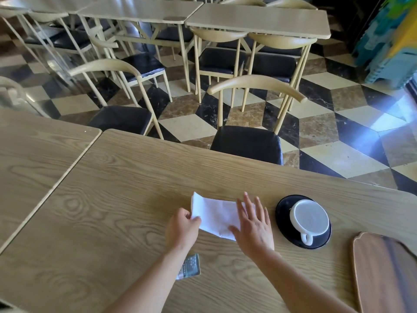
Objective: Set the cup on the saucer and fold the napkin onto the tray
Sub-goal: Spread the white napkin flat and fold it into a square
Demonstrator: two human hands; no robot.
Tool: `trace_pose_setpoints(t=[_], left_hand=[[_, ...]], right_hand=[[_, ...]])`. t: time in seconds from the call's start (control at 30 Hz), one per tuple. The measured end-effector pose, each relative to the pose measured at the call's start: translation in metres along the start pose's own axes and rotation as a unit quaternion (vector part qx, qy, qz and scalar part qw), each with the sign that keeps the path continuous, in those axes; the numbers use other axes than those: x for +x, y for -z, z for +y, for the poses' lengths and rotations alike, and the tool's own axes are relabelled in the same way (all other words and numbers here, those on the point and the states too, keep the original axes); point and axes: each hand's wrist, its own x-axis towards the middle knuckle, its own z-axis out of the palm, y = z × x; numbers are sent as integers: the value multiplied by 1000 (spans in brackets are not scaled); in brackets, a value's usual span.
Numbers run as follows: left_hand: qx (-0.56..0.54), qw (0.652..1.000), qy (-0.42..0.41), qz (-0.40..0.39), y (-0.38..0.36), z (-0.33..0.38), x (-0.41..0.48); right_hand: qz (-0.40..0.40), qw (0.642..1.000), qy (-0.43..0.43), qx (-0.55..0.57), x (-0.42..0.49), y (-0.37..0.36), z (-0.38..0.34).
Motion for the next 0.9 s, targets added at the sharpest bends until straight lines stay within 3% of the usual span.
trace_pose_setpoints(t=[0.07,0.13,0.33,0.43,0.5,0.57,0.63,0.7,0.73,0.83,0.9], left_hand=[[-38,999,-16,15,-2,3,-9],[-65,997,-25,23,-4,7,-16],[-77,990,-114,7,-15,19,-37],[-55,987,-151,1,-20,24,-45],[-50,985,-168,3,-23,28,-48],[-47,983,-178,5,-26,31,-49],[-36,981,-190,6,-30,33,-51],[-21,979,-204,8,-34,35,-54],[-15,978,-208,11,-36,36,-56],[-14,972,-232,13,-45,40,-61],[-21,966,-258,4,-52,41,-63]], right_hand=[[5,994,100,-41,1,-2,-4],[-18,987,148,-53,3,-7,-10],[-77,987,134,-47,6,-13,-11],[-81,989,124,28,8,-9,-8],[-35,985,86,144,9,1,-9],[37,966,-19,254,5,16,-13],[47,907,-147,391,4,35,-14],[14,843,-220,491,5,49,-15],[6,845,-221,488,6,54,-16],[9,917,-193,350,7,61,-18],[15,925,-200,323,9,60,-17]])
